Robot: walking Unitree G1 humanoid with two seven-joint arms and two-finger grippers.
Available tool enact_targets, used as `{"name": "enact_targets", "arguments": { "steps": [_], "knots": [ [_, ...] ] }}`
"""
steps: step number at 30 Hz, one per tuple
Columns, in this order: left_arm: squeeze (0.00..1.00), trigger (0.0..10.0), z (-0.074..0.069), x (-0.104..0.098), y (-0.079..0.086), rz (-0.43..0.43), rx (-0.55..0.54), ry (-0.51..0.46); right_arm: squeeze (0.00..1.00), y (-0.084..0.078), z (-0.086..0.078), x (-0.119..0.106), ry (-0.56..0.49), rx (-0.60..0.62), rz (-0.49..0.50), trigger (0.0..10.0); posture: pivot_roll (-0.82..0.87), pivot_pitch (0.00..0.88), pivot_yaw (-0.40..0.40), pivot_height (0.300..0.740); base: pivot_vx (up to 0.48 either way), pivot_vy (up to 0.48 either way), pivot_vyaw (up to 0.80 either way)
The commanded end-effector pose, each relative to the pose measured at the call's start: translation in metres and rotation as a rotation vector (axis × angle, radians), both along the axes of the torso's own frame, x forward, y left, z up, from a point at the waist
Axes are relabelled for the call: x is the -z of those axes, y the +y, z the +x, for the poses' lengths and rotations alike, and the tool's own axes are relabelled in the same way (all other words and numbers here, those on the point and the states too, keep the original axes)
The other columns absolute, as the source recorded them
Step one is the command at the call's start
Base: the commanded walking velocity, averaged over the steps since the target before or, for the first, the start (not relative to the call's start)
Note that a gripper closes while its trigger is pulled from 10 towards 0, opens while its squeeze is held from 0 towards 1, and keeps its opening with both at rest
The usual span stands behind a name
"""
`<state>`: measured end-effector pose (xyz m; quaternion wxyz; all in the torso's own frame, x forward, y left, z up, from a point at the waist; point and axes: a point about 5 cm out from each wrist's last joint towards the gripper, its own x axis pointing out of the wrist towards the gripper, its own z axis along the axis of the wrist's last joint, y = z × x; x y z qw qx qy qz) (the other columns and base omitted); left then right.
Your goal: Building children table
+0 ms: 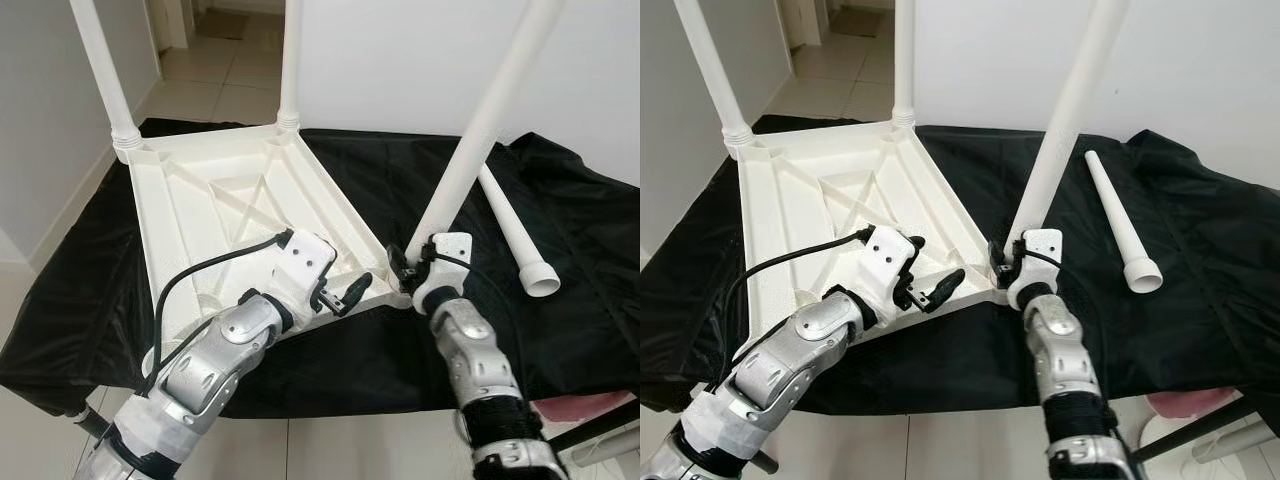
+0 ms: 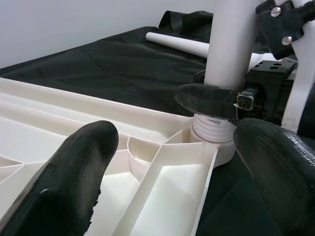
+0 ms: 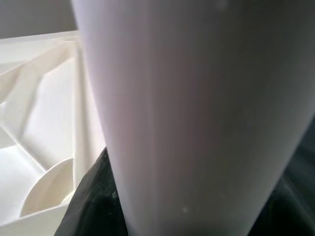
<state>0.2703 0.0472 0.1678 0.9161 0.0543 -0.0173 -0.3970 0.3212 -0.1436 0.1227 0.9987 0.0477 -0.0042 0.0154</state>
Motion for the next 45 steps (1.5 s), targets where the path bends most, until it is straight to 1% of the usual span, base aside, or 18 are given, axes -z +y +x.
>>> {"name": "enact_targets", "arguments": {
  "steps": [1, 4, 5, 7, 8, 10, 16, 17, 18, 19, 28, 33, 34, 35, 36, 37, 41, 45],
  "knots": [
    [0.00, 10.0, -0.005, 0.003, -0.004, 0.020, 0.149, 0.018, 0.00, -0.002, -0.004, 0.008, 0.046, 0.091, 0.031, 10.0, -0.01, 0.000, -0.052, 0.740, 0.000, 0.000, 0.00],
    [0.00, 10.0, -0.005, 0.003, -0.004, 0.020, 0.147, 0.019, 0.00, 0.005, -0.007, 0.009, 0.050, 0.135, 0.065, 10.0, -0.01, 0.000, -0.053, 0.740, 0.000, 0.000, 0.00],
    [0.00, 10.0, -0.005, 0.003, -0.004, 0.019, 0.144, 0.021, 0.00, 0.013, -0.010, 0.010, 0.057, 0.165, 0.086, 10.0, 0.00, 0.000, -0.054, 0.740, 0.000, 0.000, 0.00],
    [0.00, 10.0, -0.005, 0.003, -0.004, 0.019, 0.144, 0.021, 0.00, 0.013, -0.010, 0.010, 0.057, 0.165, 0.086, 10.0, 0.00, 0.000, -0.054, 0.740, 0.000, 0.000, 0.00],
    [0.00, 10.0, -0.005, 0.002, -0.004, 0.014, 0.143, 0.023, 0.00, 0.022, -0.011, 0.009, 0.057, 0.152, 0.105, 10.0, 0.00, 0.000, -0.055, 0.740, 0.000, 0.000, 0.00],
    [0.00, 10.0, -0.005, 0.003, -0.004, 0.012, 0.144, 0.026, 0.00, 0.025, -0.012, 0.006, 0.052, 0.142, 0.113, 10.0, -0.01, 0.000, -0.056, 0.740, 0.000, 0.000, 0.00],
    [0.00, 10.0, -0.006, 0.003, -0.005, 0.011, 0.147, 0.029, 0.00, 0.019, -0.012, 0.009, 0.070, 0.150, 0.103, 10.0, 0.00, 0.000, -0.058, 0.740, 0.000, 0.000, 0.00],
    [0.00, 10.0, -0.006, 0.003, -0.005, 0.011, 0.146, 0.030, 0.44, 0.020, -0.013, 0.009, 0.064, 0.146, 0.098, 10.0, 0.00, 0.000, -0.060, 0.740, 0.000, 0.000, 0.00],
    [0.00, 10.0, -0.006, 0.003, -0.005, 0.011, 0.146, 0.030, 0.44, 0.020, -0.013, 0.009, 0.064, 0.146, 0.098, 10.0, 0.00, 0.000, -0.060, 0.740, 0.000, 0.000, 0.00],
    [0.00, 10.0, -0.006, 0.003, -0.005, 0.011, 0.145, 0.030, 1.00, 0.018, -0.014, 0.007, 0.044, 0.141, 0.093, 10.0, 0.00, 0.000, -0.059, 0.740, 0.000, 0.000, 0.00],
    [0.00, 10.0, -0.007, 0.003, -0.006, 0.006, 0.149, 0.035, 1.00, 0.005, -0.016, 0.002, -0.013, 0.060, 0.096, 10.0, -0.01, 0.000, -0.061, 0.740, 0.000, 0.000, 0.00],
    [0.00, 10.0, -0.006, 0.004, -0.007, 0.008, 0.149, 0.035, 1.00, -0.009, -0.017, 0.002, -0.051, -0.031, 0.031, 10.0, -0.01, 0.000, -0.062, 0.740, 0.000, 0.000, 0.00],
    [0.00, 10.0, -0.006, 0.003, -0.007, 0.008, 0.148, 0.033, 0.33, -0.013, -0.016, 0.001, -0.060, -0.065, 0.009, 10.0, -0.01, 0.000, -0.063, 0.740, 0.000, 0.000, 0.00],
    [0.00, 10.0, -0.006, 0.003, -0.007, 0.007, 0.148, 0.033, 0.00, -0.016, -0.015, 0.000, -0.071, -0.095, -0.006, 10.0, -0.01, 0.000, -0.063, 0.740, 0.000, 0.000, 0.00],
    [0.00, 10.0, -0.006, 0.003, -0.007, 0.007, 0.148, 0.033, 0.00, -0.016, -0.015, 0.000, -0.071, -0.095, -0.006, 10.0, -0.01, 0.000, -0.063, 0.740, 0.000, 0.000, 0.00],
    [0.00, 10.0, -0.005, 0.003, -0.007, 0.008, 0.148, 0.030, 0.00, -0.019, -0.012, -0.002, -0.080, -0.181, -0.009, 10.0, -0.01, 0.000, -0.063, 0.740, 0.000, 0.000, 0.00],
    [0.00, 10.0, -0.005, 0.003, -0.008, 0.009, 0.149, 0.030, 0.00, -0.022, -0.009, -0.004, -0.091, -0.244, -0.014, 10.0, -0.01, 0.000, -0.063, 0.740, 0.000, 0.000, 0.00],
    [0.00, 10.0, -0.005, 0.003, -0.006, 0.009, 0.147, 0.029, 0.00, -0.026, -0.004, -0.010, -0.121, -0.361, -0.086, 10.0, 0.00, 0.000, -0.063, 0.740, 0.000, 0.000, 0.00]
  ]
}}
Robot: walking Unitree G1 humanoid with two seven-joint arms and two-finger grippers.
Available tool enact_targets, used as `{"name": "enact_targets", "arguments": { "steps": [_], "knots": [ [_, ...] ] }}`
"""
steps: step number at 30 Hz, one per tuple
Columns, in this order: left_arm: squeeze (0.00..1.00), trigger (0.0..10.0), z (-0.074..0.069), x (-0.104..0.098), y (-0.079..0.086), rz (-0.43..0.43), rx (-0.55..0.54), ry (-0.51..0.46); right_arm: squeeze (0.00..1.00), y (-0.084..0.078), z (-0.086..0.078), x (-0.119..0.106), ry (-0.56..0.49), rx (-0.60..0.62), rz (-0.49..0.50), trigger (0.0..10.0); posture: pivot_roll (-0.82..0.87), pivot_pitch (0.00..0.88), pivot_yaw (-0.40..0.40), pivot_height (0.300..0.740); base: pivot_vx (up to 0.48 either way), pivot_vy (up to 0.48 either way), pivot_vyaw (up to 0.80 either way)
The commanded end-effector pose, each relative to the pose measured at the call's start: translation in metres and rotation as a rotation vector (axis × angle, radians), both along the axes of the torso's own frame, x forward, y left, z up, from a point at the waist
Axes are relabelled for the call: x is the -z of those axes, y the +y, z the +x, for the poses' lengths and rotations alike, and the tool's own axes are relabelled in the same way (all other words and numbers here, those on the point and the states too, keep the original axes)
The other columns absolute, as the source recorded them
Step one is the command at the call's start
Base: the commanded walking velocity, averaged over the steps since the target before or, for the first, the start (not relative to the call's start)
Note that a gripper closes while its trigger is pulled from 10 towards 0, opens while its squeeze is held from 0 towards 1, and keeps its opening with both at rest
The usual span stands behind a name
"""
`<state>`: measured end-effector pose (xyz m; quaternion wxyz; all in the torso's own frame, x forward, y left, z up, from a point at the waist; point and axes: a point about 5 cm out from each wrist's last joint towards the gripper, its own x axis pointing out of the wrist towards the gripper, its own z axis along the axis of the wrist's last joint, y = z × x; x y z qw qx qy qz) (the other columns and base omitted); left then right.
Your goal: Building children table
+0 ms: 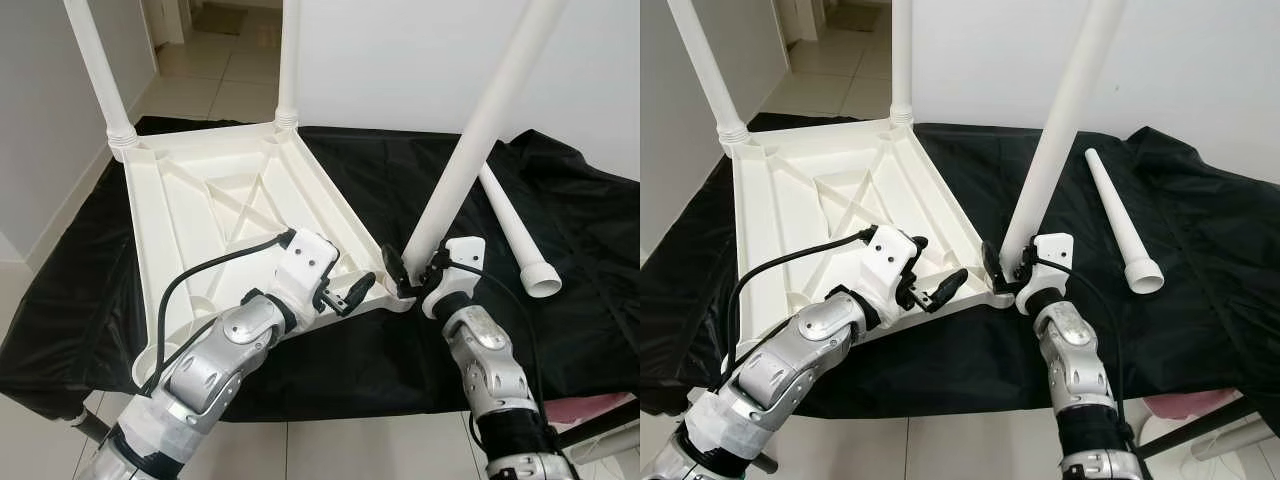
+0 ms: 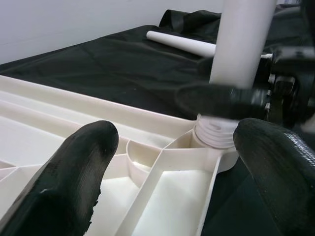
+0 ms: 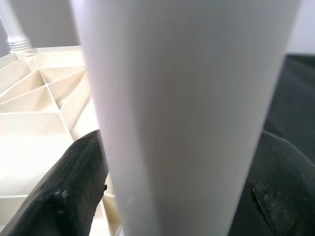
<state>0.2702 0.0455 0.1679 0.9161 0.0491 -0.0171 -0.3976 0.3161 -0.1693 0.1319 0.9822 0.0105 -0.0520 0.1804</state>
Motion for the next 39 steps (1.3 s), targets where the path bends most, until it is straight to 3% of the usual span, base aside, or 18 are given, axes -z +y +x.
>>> {"name": "enact_targets", "arguments": {
  "steps": [1, 5, 10, 11, 13, 14, 15, 25, 26, 28, 29, 33, 39],
  "knots": [
    [0.00, 10.0, -0.005, 0.003, -0.004, 0.018, 0.145, 0.024, 0.00, 0.001, 0.002, -0.001, -0.006, -0.063, -0.027, 10.0, 0.00, 0.000, -0.061, 0.740, 0.000, 0.000, 0.00],
    [0.00, 10.0, -0.004, 0.002, -0.004, 0.019, 0.145, 0.023, 0.00, 0.003, 0.004, 0.001, 0.008, -0.147, -0.050, 10.0, 0.00, 0.000, -0.057, 0.740, 0.000, 0.000, 0.00],
    [0.00, 10.0, -0.004, 0.002, -0.005, 0.025, 0.153, 0.019, 0.00, 0.003, 0.008, 0.006, 0.021, -0.230, -0.147, 10.0, 0.00, 0.000, -0.057, 0.740, 0.000, 0.000, 0.00],
    [0.00, 10.0, -0.004, 0.002, -0.005, 0.025, 0.152, 0.019, 0.00, 0.001, 0.010, 0.006, 0.027, -0.233, -0.150, 4.6, 0.00, 0.000, -0.058, 0.740, 0.000, 0.000, 0.00],
    [0.00, 10.0, -0.004, 0.002, -0.005, 0.025, 0.152, 0.019, 0.00, 0.000, 0.011, 0.006, 0.031, -0.236, -0.151, 4.6, 0.00, 0.000, -0.058, 0.740, 0.000, 0.000, 0.00],
    [0.00, 10.0, -0.004, 0.002, -0.005, 0.024, 0.152, 0.019, 0.00, -0.003, 0.012, 0.009, 0.043, -0.232, -0.157, 1.0, 0.00, 0.000, -0.058, 0.740, 0.000, 0.000, 0.00],
    [0.00, 10.0, -0.004, 0.002, -0.004, 0.026, 0.150, 0.018, 0.00, -0.008, 0.012, 0.016, 0.070, -0.228, -0.165, 0.0, 0.01, 0.000, -0.060, 0.740, 0.000, 0.000, 0.00],
    [0.00, 10.0, -0.004, 0.002, -0.004, 0.027, 0.147, 0.020, 0.00, -0.015, 0.010, 0.024, 0.085, -0.204, -0.134, 0.0, 0.01, 0.000, -0.061, 0.740, 0.000, 0.000, 0.00],
    [0.00, 10.0, -0.004, 0.002, -0.004, 0.028, 0.147, 0.020, 0.00, -0.016, 0.010, 0.026, 0.094, -0.179, -0.123, 4.8, 0.01, 0.000, -0.060, 0.740, 0.000, 0.000, 0.00],
    [0.00, 10.0, -0.004, 0.003, -0.004, 0.028, 0.147, 0.020, 0.00, -0.017, 0.010, 0.027, 0.101, -0.161, -0.114, 4.8, 0.01, 0.000, -0.060, 0.740, 0.000, 0.000, 0.00],
    [0.00, 10.0, -0.004, 0.003, -0.005, 0.027, 0.148, 0.020, 0.00, -0.016, 0.010, 0.029, 0.111, -0.132, -0.104, 10.0, 0.01, 0.000, -0.061, 0.740, 0.000, 0.000, 0.00],
    [0.00, 10.0, -0.005, 0.005, -0.006, 0.028, 0.150, 0.023, 0.00, -0.015, 0.013, 0.035, 0.169, -0.001, -0.042, 10.0, 0.00, 0.000, -0.060, 0.740, 0.000, 0.000, 0.00],
    [0.00, 10.0, -0.005, 0.006, -0.007, 0.029, 0.153, 0.026, 0.00, -0.008, 0.011, 0.033, 0.148, 0.012, -0.046, 10.0, 0.00, 0.000, -0.061, 0.740, 0.000, 0.000, 0.00]
  ]
}}
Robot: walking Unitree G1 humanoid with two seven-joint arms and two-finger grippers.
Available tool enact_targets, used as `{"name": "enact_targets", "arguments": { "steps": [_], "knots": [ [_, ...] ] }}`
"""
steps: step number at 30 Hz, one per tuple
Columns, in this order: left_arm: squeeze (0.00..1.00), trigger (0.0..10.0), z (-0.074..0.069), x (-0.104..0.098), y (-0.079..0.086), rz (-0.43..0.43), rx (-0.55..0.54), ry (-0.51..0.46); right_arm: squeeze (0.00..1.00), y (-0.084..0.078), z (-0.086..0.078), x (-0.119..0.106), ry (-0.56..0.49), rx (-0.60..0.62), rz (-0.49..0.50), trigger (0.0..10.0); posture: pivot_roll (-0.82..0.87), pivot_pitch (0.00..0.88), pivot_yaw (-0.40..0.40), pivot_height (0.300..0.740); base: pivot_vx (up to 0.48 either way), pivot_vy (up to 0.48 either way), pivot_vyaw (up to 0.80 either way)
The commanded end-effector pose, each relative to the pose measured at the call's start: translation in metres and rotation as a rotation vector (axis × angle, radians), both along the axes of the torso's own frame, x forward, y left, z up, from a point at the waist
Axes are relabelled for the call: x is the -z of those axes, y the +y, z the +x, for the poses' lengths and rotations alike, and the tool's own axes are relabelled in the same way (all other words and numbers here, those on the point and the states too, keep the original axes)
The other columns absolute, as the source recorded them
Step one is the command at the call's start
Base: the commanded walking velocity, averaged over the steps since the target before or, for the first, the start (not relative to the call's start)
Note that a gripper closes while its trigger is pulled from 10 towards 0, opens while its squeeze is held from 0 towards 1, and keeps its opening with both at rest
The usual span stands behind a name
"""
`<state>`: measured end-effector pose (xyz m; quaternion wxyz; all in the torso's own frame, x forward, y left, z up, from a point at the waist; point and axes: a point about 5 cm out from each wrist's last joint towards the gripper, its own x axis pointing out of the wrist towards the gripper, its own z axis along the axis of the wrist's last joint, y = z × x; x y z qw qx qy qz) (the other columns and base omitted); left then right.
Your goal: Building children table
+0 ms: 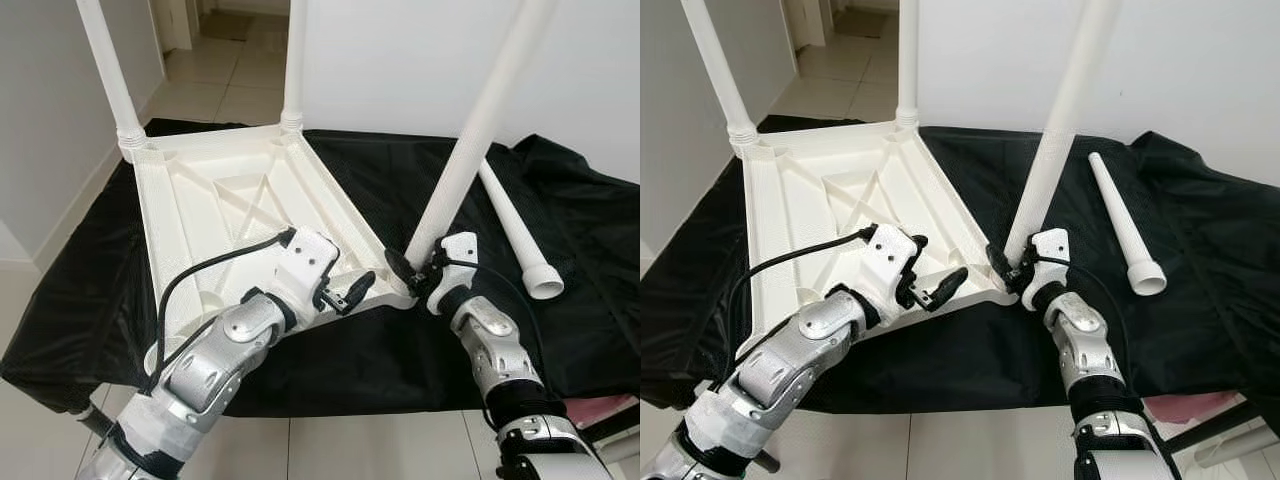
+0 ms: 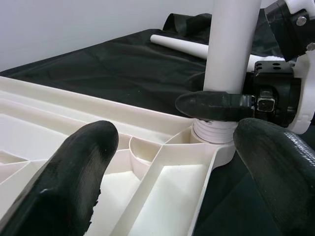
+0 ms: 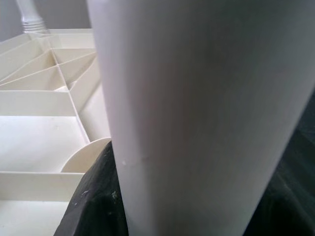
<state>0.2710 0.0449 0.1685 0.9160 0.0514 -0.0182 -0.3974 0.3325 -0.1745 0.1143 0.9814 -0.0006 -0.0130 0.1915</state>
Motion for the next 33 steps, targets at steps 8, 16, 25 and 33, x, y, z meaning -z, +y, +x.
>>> {"name": "enact_targets", "arguments": {
  "steps": [8, 16, 25, 33],
  "knots": [
    [0.00, 10.0, -0.009, 0.007, -0.006, 0.024, 0.157, 0.033, 0.00, 0.013, -0.012, 0.010, 0.049, 0.350, 0.063, 10.0, 0.01, 0.000, -0.076, 0.740, 0.000, 0.000, 0.00],
    [0.00, 10.0, -0.011, 0.009, -0.007, 0.020, 0.154, 0.037, 0.00, 0.034, -0.021, 0.007, 0.061, 0.558, 0.138, 10.0, 0.01, 0.000, -0.090, 0.740, 0.000, 0.000, 0.00],
    [0.00, 10.0, -0.013, 0.010, -0.006, 0.024, 0.155, 0.043, 0.00, 0.043, -0.021, -0.008, -0.005, 0.496, 0.125, 10.0, 0.02, 0.000, -0.088, 0.740, 0.000, 0.000, 0.00],
    [0.00, 10.0, -0.011, 0.010, -0.004, 0.026, 0.149, 0.044, 0.00, 0.035, -0.025, -0.012, -0.027, 0.457, 0.144, 10.0, 0.01, 0.000, -0.087, 0.740, 0.000, 0.000, 0.00]
  ]
}}
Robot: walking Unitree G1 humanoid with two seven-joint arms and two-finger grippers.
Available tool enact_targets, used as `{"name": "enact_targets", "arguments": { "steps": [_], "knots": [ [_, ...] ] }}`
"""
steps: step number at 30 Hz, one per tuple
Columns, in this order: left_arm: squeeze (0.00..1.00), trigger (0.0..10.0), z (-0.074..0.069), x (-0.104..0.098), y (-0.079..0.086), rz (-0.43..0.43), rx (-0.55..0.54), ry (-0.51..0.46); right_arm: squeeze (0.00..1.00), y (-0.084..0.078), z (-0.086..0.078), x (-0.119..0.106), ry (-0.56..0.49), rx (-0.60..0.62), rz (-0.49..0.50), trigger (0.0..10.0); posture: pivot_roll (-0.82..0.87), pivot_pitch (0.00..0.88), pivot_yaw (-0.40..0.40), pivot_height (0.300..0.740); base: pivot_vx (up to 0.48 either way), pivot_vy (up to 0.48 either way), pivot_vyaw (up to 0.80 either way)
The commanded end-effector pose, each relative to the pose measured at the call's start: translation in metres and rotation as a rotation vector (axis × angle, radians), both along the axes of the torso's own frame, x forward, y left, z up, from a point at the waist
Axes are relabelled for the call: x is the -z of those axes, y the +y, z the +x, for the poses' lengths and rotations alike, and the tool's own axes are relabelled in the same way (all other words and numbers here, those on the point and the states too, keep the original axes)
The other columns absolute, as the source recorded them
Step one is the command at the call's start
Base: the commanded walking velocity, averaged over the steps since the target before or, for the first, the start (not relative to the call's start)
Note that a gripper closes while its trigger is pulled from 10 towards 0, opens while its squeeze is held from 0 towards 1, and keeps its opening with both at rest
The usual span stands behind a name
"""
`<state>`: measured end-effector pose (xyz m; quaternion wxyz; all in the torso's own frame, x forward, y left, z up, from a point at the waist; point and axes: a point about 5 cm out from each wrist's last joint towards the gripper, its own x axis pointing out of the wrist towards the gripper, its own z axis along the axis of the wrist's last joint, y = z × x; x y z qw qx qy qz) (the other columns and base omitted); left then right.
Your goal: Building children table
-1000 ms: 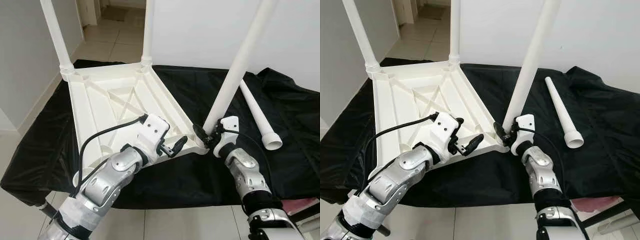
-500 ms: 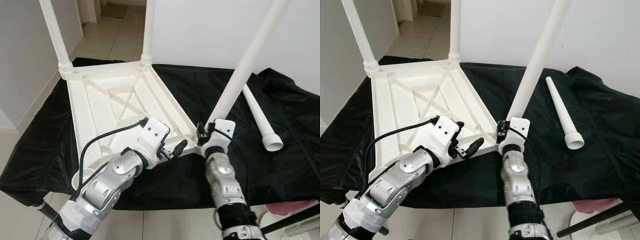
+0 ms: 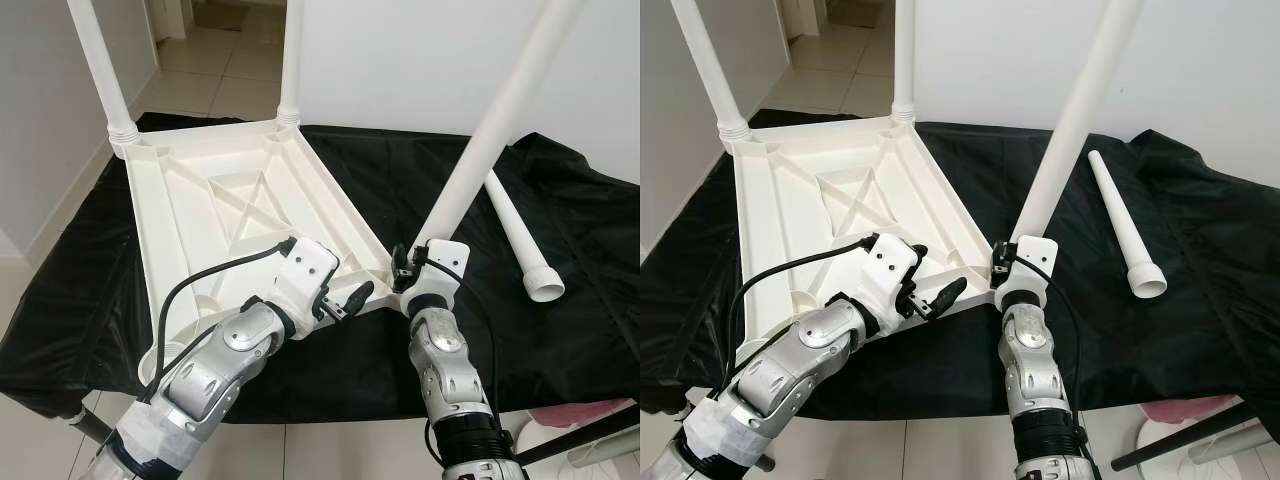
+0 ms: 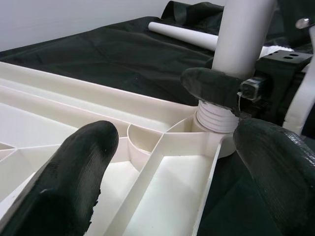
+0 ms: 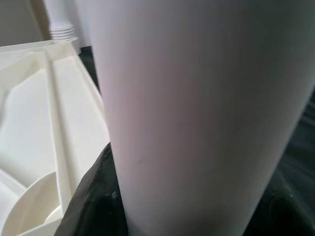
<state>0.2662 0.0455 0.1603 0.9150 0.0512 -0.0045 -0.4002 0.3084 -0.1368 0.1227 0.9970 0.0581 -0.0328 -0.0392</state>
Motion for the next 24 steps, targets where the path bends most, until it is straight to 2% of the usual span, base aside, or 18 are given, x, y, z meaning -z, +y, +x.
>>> {"name": "enact_targets", "arguments": {
  "steps": [1, 4, 6, 8, 13, 14, 15, 16, 19, 20, 24],
  "knots": [
    [0.00, 10.0, -0.007, 0.002, -0.005, 0.013, 0.146, 0.020, 1.00, -0.003, -0.003, -0.004, -0.023, -0.023, 0.004, 10.0, 0.01, 0.000, -0.086, 0.740, 0.000, 0.000, 0.00],
    [0.00, 10.0, -0.007, 0.001, -0.006, 0.008, 0.149, 0.021, 1.00, -0.006, -0.005, -0.004, -0.035, -0.048, 0.004, 10.0, 0.00, 0.000, -0.083, 0.740, 0.000, 0.000, 0.00],
    [0.00, 10.0, -0.008, 0.000, -0.005, 0.003, 0.153, 0.025, 1.00, -0.014, -0.010, -0.006, -0.072, -0.118, 0.004, 10.0, 0.00, 0.000, -0.081, 0.740, 0.000, 0.000, 0.00],
    [0.00, 10.0, -0.007, 0.001, -0.004, 0.005, 0.151, 0.026, 1.00, -0.016, -0.011, -0.006, -0.073, -0.132, 0.000, 10.0, 0.00, 0.000, -0.081, 0.740, 0.000, 0.000, 0.00],
    [0.00, 10.0, -0.007, 0.001, -0.004, 0.005, 0.149, 0.027, 1.00, -0.023, -0.014, -0.004, -0.084, -0.215, -0.052, 10.0, 0.00, 0.000, -0.079, 0.740, 0.000, 0.000, 0.00],
    [0.00, 10.0, -0.005, 0.000, -0.004, 0.003, 0.149, 0.024, 0.78, -0.031, -0.014, -0.004, -0.086, -0.251, -0.069, 10.0, 0.00, 0.000, -0.074, 0.740, 0.000, 0.000, 0.00],
    [0.00, 10.0, -0.004, -0.002, -0.005, -0.001, 0.148, 0.023, 0.78, -0.034, -0.013, -0.004, -0.086, -0.259, -0.075, 10.0, -0.01, 0.001, -0.073, 0.740, 0.000, 0.000, 0.00],
    [0.00, 10.0, -0.004, -0.003, -0.005, -0.003, 0.148, 0.022, 0.06, -0.036, -0.013, -0.005, -0.088, -0.287, -0.075, 10.0, -0.01, 0.005, -0.071, 0.740, 0.000, 0.000, 0.00],
    [0.00, 10.0, -0.003, -0.004, -0.004, -0.004, 0.148, 0.021, 0.06, -0.037, -0.012, -0.005, -0.090, -0.310, -0.074, 10.0, -0.01, 0.005, -0.067, 0.740, 0.000, 0.000, 0.00],
    [0.00, 10.0, -0.003, -0.003, -0.004, 0.000, 0.147, 0.021, 0.00, -0.038, -0.011, -0.006, -0.088, -0.345, -0.080, 10.0, -0.01, 0.007, -0.067, 0.740, 0.000, 0.000, 0.00],
    [0.00, 10.0, -0.004, -0.002, -0.002, 0.005, 0.144, 0.022, 0.00, -0.043, -0.009, -0.006, -0.080, -0.417, -0.091, 10.0, 0.00, 0.003, -0.069, 0.740, 0.000, 0.000, 0.00]
  ]
}}
